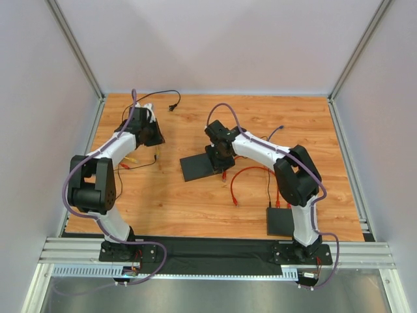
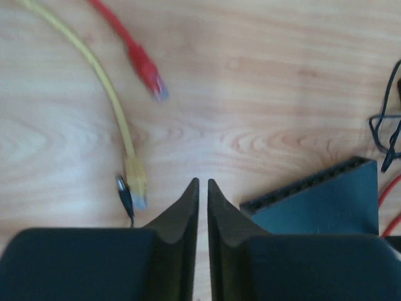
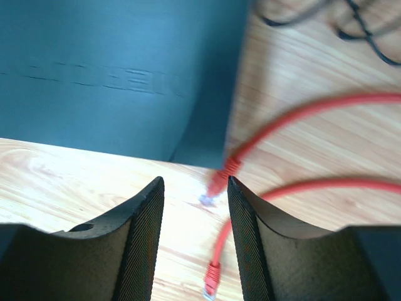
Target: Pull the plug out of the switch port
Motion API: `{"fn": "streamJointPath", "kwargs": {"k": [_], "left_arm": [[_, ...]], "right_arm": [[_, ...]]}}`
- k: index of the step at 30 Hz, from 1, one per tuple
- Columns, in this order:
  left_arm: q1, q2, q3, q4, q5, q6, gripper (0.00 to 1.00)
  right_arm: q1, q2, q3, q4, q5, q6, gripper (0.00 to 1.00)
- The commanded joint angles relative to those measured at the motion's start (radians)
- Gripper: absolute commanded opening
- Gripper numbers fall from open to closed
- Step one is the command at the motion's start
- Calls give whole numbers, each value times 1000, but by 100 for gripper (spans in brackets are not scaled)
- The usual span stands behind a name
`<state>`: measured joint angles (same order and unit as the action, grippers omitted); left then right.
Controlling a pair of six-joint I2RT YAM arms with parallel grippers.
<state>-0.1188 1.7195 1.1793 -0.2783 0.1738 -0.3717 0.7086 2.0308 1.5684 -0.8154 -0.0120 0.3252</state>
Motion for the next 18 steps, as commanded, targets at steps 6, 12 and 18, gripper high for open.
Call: {"fn": "streamJointPath", "kwargs": {"k": [6,12,18], "left_arm": [[-90,-83,-184,111,4,-125,0],[-99,-1,-170,99,-16,-170,0],[-99,45,-156,79,-42,-200,0]], "right_arm": [[-69,-101,-62,30,-2,37,44],[-90,-55,-25,36,9,28,39],[-101,8,31,41,-2,11,31]]}}
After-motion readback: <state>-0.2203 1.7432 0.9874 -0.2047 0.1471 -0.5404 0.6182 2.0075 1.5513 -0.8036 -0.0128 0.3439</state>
